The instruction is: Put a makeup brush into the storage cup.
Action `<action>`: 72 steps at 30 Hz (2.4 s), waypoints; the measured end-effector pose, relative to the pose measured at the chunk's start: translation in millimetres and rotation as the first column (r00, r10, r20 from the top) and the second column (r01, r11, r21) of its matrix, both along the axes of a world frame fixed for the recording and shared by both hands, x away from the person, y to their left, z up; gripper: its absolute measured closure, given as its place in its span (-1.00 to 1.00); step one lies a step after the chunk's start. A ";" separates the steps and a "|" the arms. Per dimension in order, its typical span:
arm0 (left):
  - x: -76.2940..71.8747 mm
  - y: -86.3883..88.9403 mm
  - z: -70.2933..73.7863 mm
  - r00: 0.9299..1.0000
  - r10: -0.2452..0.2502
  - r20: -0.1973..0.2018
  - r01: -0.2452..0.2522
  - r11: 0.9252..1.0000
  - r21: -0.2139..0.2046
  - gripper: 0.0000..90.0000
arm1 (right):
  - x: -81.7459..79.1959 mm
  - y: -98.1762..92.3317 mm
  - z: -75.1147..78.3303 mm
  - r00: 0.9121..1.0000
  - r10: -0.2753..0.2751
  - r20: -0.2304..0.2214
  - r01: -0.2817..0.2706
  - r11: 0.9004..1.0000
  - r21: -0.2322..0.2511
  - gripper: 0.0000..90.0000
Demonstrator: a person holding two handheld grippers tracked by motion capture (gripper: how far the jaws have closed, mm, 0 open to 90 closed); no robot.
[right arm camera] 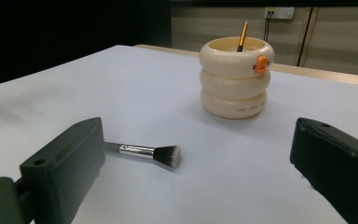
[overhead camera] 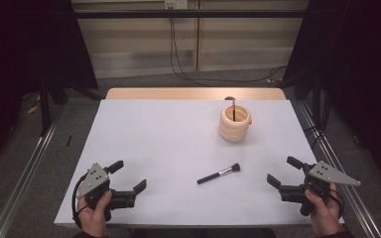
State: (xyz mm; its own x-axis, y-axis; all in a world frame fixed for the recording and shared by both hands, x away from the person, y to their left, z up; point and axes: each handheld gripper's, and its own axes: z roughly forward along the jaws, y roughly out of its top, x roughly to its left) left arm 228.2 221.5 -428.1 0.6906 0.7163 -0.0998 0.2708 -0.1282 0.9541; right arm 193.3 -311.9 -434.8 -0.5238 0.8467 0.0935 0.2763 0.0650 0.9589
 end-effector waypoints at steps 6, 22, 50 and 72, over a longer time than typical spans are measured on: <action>-1.1 -1.3 0.5 1.000 0.002 0.003 -0.002 1.000 0.004 -0.97 | -0.8 0.2 0.7 1.000 0.012 0.012 -0.012 1.000 -0.009 -0.96; -0.1 -3.6 0.5 1.000 -0.005 0.003 0.005 1.000 0.014 -0.97 | 22.7 14.2 15.7 0.996 0.092 0.003 -0.092 0.996 -0.009 -0.97; 1.5 -1.9 0.4 1.000 0.000 0.003 0.000 1.000 -0.003 -0.97 | 63.7 45.0 34.7 0.980 0.195 0.035 -0.193 0.980 -0.055 -0.92; 2.2 -2.3 -0.6 1.000 -0.006 -0.002 0.006 1.000 -0.001 -0.97 | 105.4 70.2 34.3 0.943 0.314 -0.114 -0.329 0.931 -0.158 -0.87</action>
State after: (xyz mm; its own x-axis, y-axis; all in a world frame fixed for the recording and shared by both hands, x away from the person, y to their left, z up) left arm 230.4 219.3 -428.7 0.6945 0.7122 -0.1020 0.2718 -0.1284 0.9538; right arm 298.7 -241.7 -400.5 -0.7672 0.6411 0.0175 0.2930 0.3260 0.8988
